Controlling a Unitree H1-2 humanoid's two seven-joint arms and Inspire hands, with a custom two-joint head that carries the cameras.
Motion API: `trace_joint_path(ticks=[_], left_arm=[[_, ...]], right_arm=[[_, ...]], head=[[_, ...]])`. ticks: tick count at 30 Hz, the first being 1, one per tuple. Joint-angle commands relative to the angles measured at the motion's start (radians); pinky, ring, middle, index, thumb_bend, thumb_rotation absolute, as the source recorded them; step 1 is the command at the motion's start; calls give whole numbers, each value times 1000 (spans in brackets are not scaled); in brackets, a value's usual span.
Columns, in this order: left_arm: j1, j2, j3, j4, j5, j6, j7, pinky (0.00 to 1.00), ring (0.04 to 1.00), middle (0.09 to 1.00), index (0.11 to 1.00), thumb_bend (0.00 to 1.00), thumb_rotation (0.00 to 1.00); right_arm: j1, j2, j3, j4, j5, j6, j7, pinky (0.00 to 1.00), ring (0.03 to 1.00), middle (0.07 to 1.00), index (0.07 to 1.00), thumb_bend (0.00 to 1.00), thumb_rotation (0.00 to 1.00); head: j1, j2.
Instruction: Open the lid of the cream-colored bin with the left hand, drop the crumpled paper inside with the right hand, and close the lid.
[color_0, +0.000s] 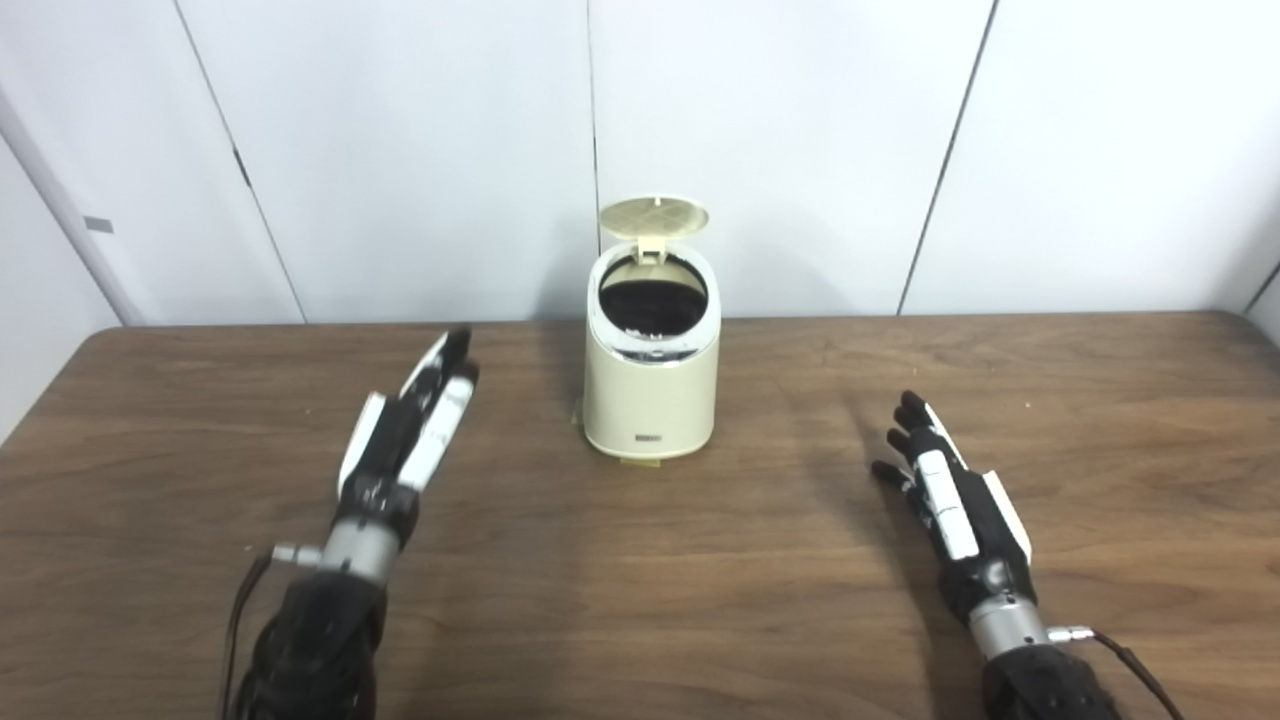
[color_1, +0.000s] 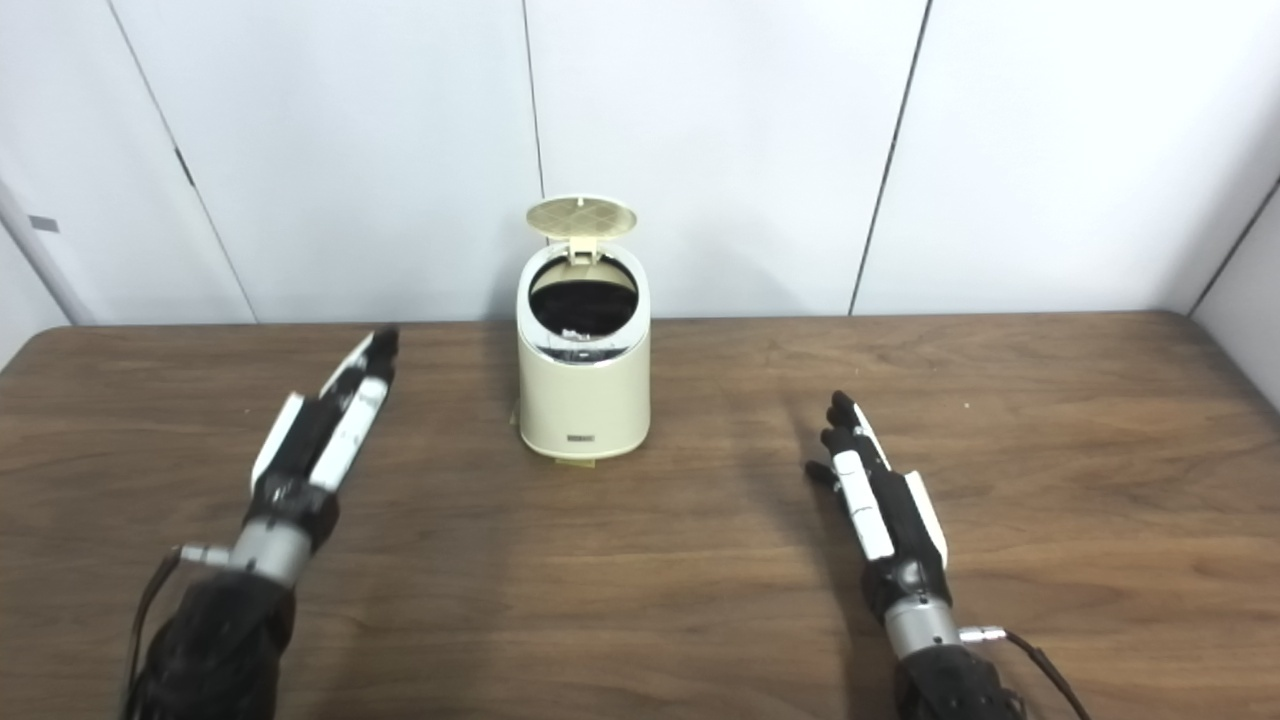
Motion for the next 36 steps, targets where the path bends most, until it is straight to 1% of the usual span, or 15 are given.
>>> trace_joint_path(ticks=[1,3,6,9,11,12,13,15,18,20,23,27,31,34,36], left_arm=[[-86,12,-4,-2,16,0,11,965,981,973,991,519,828],[-142,12,-8,14,23,4,8,954,974,967,984,508,794],[-204,15,-17,29,35,13,4,950,965,960,977,523,773],[-266,21,-30,52,37,17,-6,960,975,966,976,570,760],[-294,30,-42,66,48,12,-9,957,976,967,976,583,757],[-318,38,-56,79,64,9,-11,955,976,966,976,587,757],[-340,43,-65,92,72,7,-14,939,970,962,970,571,767],[-366,48,-75,111,79,4,-17,929,967,959,965,555,759],[-388,47,-89,136,90,-9,-15,933,966,956,963,549,762],[-398,44,-98,148,97,-15,-14,937,968,955,966,559,764],[-412,43,-113,171,116,-31,-14,930,966,956,972,566,776],[-432,47,-144,201,159,-48,-16,920,961,955,975,567,799],[-457,49,-172,221,200,-46,-23,931,959,946,963,576,803],[-477,52,-196,231,229,-40,-34,919,959,950,950,584,813],[-489,49,-201,241,233,-41,-40,911,957,952,941,588,800]], right_arm=[[-13,4,-3,-6,13,-47,-16,924,947,960,957,541,925],[-9,7,-2,5,12,-62,-24,922,938,952,953,564,936],[-5,10,3,18,11,-81,-32,913,935,949,954,582,951],[-4,22,-1,22,21,-87,-45,898,924,937,941,604,926],[-5,27,0,29,25,-98,-50,899,921,935,939,596,932],[-5,31,-3,36,45,-115,-44,899,921,934,939,595,934],[-6,38,-6,42,67,-132,-40,920,930,942,943,593,916],[-6,46,-10,55,98,-161,-36,923,931,943,940,599,888],[-7,62,-21,81,158,-224,-23,933,932,944,933,619,854],[-8,65,-22,95,176,-251,-16,944,934,947,936,631,849],[-5,62,-15,93,178,-254,-15,934,934,948,935,640,860],[-2,58,-14,93,174,-249,-17,938,941,957,945,622,887],[-3,59,-21,95,202,-251,-5,963,947,959,949,620,866],[-2,61,-22,93,210,-246,-4,963,942,954,941,622,847],[0,63,-19,87,209,-239,-6,958,941,953,941,611,851]], head=[[-1,-3],[-1,-7],[-2,-11],[1,-15],[2,-16],[3,-17],[4,-18],[5,-19],[1,-23],[0,-27],[0,-34],[3,-43],[3,-46],[2,-50],[3,-50]])
